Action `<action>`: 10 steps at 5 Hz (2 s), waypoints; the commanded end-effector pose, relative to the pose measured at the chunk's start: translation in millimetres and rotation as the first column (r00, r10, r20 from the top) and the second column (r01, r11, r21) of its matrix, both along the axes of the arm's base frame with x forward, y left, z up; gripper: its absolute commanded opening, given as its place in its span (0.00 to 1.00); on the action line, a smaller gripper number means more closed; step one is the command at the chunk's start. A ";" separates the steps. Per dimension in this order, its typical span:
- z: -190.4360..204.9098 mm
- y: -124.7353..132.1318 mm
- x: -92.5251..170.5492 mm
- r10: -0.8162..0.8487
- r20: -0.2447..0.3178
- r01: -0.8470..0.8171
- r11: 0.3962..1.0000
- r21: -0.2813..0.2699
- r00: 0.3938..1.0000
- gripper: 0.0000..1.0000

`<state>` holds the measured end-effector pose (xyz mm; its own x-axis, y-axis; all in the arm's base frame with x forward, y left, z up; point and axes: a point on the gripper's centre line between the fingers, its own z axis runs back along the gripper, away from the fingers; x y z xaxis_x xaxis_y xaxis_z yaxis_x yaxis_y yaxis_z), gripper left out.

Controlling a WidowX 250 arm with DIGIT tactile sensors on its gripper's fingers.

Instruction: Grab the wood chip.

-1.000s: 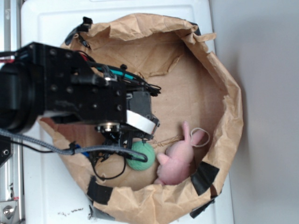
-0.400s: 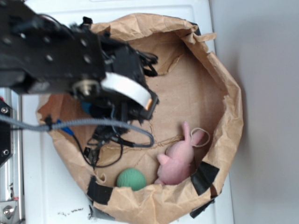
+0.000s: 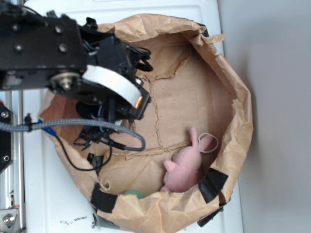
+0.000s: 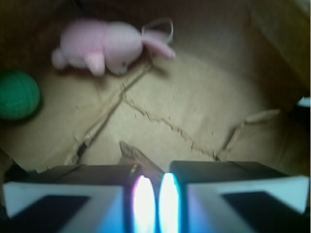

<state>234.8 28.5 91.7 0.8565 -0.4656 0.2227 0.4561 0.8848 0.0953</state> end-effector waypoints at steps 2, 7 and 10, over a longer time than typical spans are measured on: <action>-37.1 -17.9 -5.1 -0.124 -0.058 0.129 0.986 0.101 0.991 1.00; -63.4 -21.0 20.3 -0.154 -0.097 0.159 0.986 0.043 0.983 1.00; -50.8 -21.7 18.2 -0.165 -0.028 0.166 0.984 0.058 0.986 0.00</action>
